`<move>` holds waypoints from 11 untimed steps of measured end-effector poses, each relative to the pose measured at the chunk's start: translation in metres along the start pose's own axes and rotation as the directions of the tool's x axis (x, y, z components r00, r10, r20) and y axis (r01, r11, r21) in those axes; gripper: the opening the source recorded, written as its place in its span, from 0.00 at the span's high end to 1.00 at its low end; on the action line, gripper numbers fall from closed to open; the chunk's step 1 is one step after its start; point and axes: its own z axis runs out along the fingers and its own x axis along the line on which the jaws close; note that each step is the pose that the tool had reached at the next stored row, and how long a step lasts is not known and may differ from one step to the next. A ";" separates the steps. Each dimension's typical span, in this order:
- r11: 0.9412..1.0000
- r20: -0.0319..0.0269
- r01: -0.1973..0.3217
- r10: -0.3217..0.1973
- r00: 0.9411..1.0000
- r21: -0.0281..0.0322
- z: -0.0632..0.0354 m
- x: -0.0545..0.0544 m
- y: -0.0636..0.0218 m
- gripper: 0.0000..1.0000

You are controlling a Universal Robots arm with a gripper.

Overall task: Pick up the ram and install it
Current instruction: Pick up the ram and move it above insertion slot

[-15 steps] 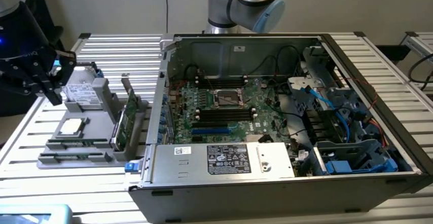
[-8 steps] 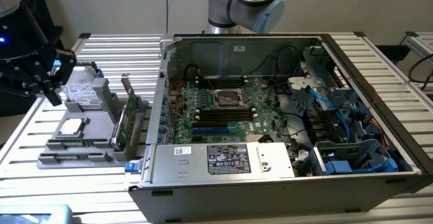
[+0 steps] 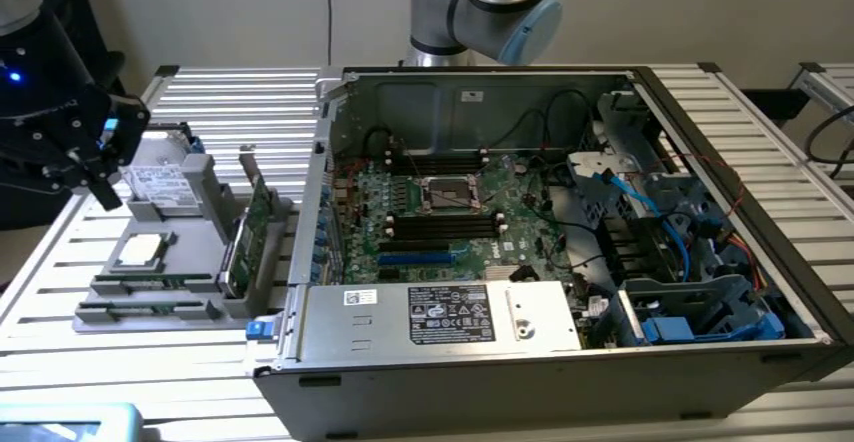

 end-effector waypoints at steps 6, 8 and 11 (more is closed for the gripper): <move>0.994 -0.005 0.109 -0.109 0.994 0.003 0.0011 0.000 -0.0001 0.89; 0.989 -0.006 0.145 -0.145 0.989 0.004 0.0018 0.000 -0.0001 0.89; 0.980 -0.005 0.200 -0.200 0.980 0.009 0.0033 0.000 -0.0002 0.89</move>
